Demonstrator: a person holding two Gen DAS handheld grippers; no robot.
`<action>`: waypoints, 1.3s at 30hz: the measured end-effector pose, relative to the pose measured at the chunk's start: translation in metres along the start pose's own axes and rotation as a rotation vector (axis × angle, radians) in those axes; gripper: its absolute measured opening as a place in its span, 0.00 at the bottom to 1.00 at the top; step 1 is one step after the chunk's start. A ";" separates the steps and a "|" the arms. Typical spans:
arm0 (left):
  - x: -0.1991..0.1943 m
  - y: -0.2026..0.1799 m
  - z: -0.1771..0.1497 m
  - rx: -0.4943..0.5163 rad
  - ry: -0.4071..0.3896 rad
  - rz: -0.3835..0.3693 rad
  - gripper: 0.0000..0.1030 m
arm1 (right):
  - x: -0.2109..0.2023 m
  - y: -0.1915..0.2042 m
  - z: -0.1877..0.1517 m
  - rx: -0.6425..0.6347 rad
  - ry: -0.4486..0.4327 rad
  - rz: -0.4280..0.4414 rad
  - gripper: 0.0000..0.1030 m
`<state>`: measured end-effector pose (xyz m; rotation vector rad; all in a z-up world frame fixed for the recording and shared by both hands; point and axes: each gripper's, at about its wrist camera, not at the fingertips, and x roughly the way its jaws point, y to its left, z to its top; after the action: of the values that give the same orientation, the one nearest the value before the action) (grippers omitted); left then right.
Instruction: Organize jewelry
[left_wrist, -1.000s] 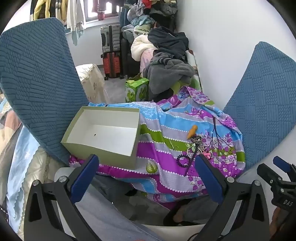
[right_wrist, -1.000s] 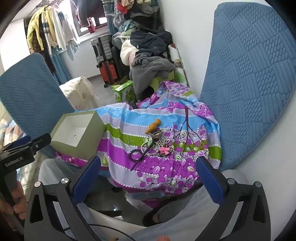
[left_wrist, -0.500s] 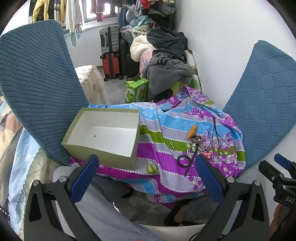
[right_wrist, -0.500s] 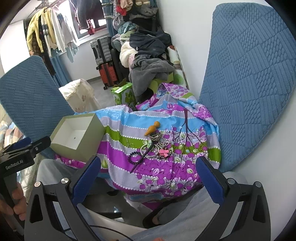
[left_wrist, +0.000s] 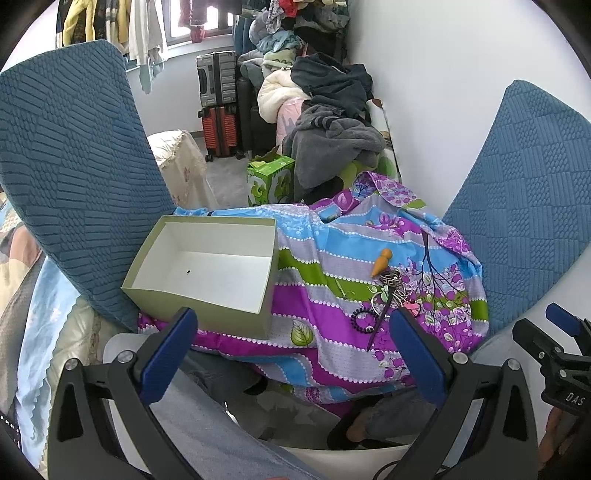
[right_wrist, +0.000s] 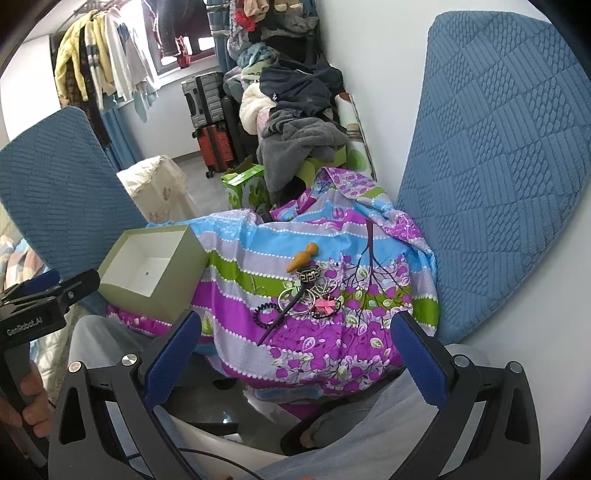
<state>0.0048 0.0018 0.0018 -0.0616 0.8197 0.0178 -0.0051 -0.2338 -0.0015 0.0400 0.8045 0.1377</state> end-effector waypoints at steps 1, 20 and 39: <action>0.000 0.000 0.000 -0.001 -0.001 0.002 1.00 | -0.001 0.000 0.000 -0.002 -0.002 0.000 1.00; 0.006 -0.010 -0.001 -0.003 0.018 -0.007 1.00 | -0.002 -0.005 0.001 0.025 -0.004 -0.025 1.00; 0.018 -0.010 -0.003 -0.013 0.028 -0.017 1.00 | 0.006 -0.010 0.000 0.061 -0.004 0.009 1.00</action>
<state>0.0153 -0.0084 -0.0124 -0.0810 0.8475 0.0058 -0.0003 -0.2428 -0.0064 0.1019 0.8048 0.1215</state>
